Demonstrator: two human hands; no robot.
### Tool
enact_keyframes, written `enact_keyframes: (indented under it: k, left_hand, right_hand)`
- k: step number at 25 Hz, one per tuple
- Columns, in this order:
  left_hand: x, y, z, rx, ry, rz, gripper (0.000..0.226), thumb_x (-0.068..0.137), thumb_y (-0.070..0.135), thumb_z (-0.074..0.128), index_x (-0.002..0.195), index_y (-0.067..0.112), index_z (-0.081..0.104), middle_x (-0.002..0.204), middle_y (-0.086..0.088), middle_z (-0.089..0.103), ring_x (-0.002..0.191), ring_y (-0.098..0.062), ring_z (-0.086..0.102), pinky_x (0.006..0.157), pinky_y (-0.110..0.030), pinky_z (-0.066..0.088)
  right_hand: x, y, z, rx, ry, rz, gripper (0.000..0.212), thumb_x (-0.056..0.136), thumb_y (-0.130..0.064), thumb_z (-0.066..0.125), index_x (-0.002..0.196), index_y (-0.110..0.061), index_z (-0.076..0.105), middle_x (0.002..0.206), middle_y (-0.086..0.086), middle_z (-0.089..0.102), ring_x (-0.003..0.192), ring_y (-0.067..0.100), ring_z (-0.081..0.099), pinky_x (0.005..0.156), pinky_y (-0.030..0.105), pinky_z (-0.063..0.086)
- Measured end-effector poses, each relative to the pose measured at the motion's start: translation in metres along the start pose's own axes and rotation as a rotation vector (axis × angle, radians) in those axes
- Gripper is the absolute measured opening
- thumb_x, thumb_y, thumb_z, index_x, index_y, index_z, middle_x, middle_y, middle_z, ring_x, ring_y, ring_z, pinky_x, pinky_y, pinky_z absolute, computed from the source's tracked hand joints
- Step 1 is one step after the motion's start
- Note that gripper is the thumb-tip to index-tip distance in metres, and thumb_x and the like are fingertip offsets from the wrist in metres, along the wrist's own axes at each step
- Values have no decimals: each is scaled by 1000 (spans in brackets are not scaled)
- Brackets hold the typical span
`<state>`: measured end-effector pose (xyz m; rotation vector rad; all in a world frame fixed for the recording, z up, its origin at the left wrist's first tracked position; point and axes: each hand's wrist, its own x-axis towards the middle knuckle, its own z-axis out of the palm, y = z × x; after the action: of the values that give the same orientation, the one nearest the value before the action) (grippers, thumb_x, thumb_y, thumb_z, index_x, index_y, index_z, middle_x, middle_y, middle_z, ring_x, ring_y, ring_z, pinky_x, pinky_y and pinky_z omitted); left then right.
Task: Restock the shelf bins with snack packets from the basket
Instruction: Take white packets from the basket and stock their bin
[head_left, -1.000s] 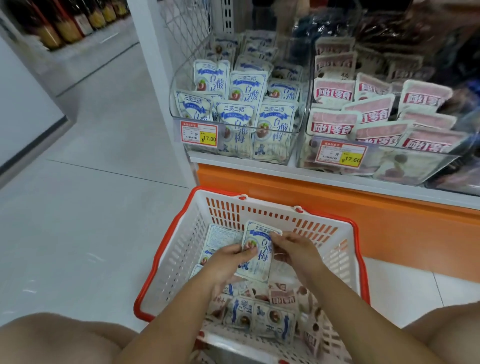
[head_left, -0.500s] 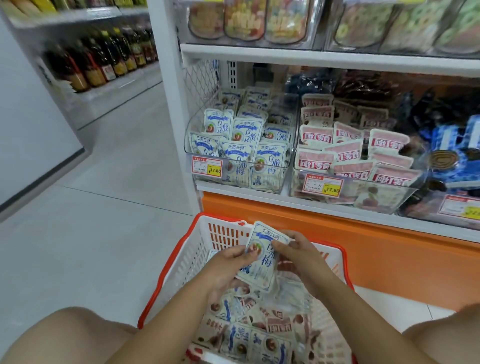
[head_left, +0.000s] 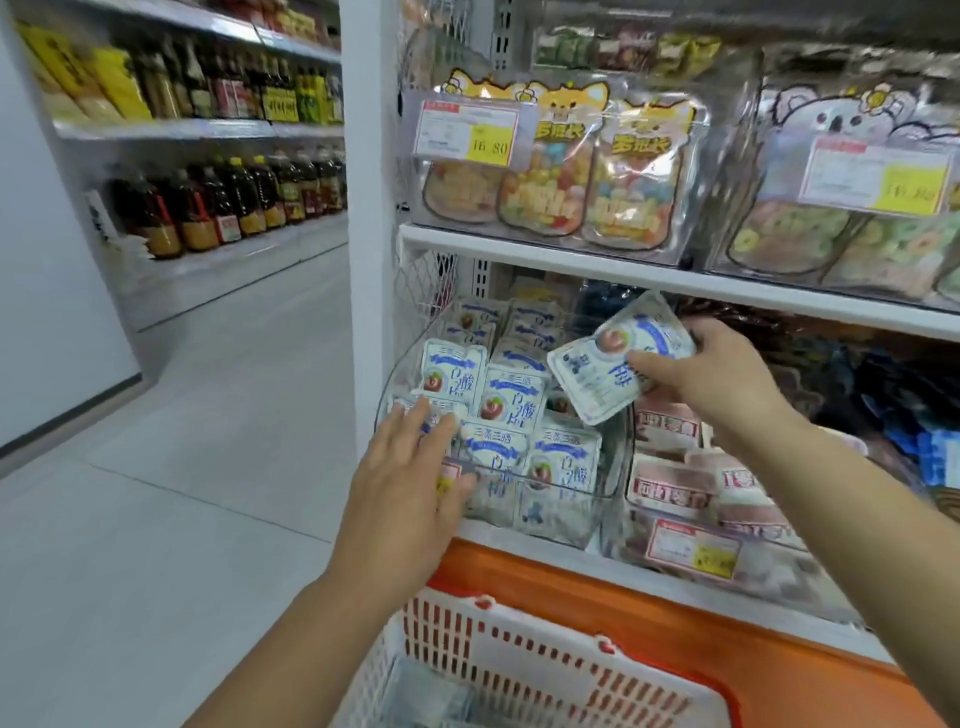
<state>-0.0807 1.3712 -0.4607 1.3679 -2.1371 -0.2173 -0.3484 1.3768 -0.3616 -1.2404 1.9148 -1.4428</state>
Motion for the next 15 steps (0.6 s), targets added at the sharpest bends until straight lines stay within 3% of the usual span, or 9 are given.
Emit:
enact_keyframes:
  k: [2,5,8,11,15]
  left_hand:
    - [9,-16,9,54,-36,-10,63,98,49,39,154,34,13,162,13,-2,149,-11,-7,117,-28,1]
    - [21,-40,20,132,-1,71,63,96,52,39,153,30,22,161,10,11,148,-14,13,116,-29,13]
    - [28,-53,25,168,-10,110,61,97,59,26,148,27,31,157,3,31,139,-17,36,107,-34,33]
    - [30,-58,32,166,-28,123,63,97,60,20,151,29,23,158,4,27,139,-14,33,103,-34,32]
    - [30,-64,35,159,-55,104,63,96,61,18,152,31,17,159,6,23,141,-14,30,102,-34,31]
  right_hand:
    - [42,3,11,-176,28,19,34,79,-18,80,107,-5,65,100,14,71,87,31,70,81,46,58]
    - [94,7,25,-356,-50,5,58,78,-20,80,129,-11,55,120,7,62,107,28,63,94,39,52]
    - [142,6,38,-700,-170,-65,65,81,-23,78,137,-11,48,131,9,56,112,28,57,94,37,50]
    - [167,8,55,-1066,-235,-173,71,84,-30,75,144,-11,41,140,13,49,121,30,52,95,31,45]
    - [175,14,67,-1316,-247,-282,65,91,-47,62,146,-20,40,147,11,45,129,30,46,98,32,40]
